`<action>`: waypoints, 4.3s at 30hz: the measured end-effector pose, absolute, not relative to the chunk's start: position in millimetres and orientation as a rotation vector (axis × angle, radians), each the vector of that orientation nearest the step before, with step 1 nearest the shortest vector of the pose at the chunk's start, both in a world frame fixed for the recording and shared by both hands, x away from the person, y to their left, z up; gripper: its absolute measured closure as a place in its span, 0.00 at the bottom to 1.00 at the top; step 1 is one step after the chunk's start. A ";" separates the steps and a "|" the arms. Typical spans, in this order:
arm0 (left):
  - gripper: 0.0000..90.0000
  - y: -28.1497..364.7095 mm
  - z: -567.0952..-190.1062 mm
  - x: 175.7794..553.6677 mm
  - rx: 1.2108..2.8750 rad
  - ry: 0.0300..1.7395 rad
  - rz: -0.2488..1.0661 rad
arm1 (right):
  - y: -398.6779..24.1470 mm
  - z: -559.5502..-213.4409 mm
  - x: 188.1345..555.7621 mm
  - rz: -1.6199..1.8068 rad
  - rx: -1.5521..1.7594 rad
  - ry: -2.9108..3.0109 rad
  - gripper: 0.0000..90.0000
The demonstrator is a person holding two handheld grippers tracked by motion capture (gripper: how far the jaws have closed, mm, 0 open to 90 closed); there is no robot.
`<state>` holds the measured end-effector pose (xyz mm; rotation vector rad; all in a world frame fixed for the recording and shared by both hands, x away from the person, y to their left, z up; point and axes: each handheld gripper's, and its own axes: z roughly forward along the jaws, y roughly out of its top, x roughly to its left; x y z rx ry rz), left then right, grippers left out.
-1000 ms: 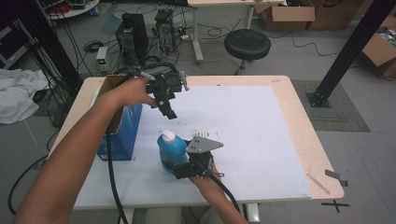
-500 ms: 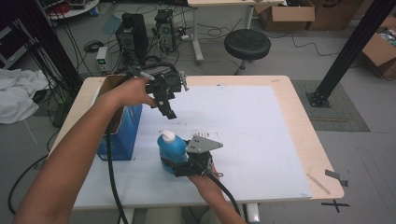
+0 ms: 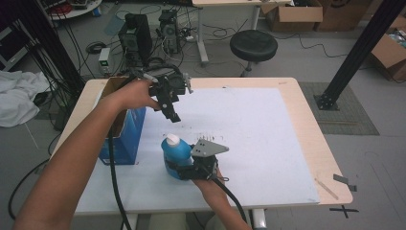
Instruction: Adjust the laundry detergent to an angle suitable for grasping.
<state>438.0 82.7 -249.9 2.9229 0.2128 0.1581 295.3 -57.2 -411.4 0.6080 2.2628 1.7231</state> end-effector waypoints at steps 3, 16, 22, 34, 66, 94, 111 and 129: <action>0.23 82.7 -250.1 437.9 2.922 0.213 0.158 | -57.8 -411.2 294.8 1.722 0.605 2.259 0.35; 0.24 82.8 -251.1 438.0 2.926 0.209 0.152 | -59.0 -411.6 295.3 1.713 0.585 2.255 0.41; 0.24 84.0 -251.7 438.1 2.926 0.216 0.151 | -57.9 -411.4 294.9 1.718 0.561 2.260 0.46; 0.24 84.5 -251.8 438.3 2.924 0.215 0.148 | -57.9 -411.5 294.4 1.722 0.567 2.256 0.47; 0.24 95.9 -246.2 435.6 2.895 0.260 0.174 | -112.9 -369.8 328.6 1.711 0.208 2.516 0.48; 0.24 94.0 -245.7 430.4 2.910 0.280 0.186 | -163.9 -369.6 379.5 1.909 0.009 2.575 0.48; 0.24 91.7 -249.1 430.2 2.924 0.277 0.180 | -150.7 -391.9 379.2 1.843 -0.028 2.645 0.48; 0.24 88.5 -251.8 430.4 2.928 0.272 0.173 | -152.8 -402.9 376.0 1.859 -0.017 2.639 0.48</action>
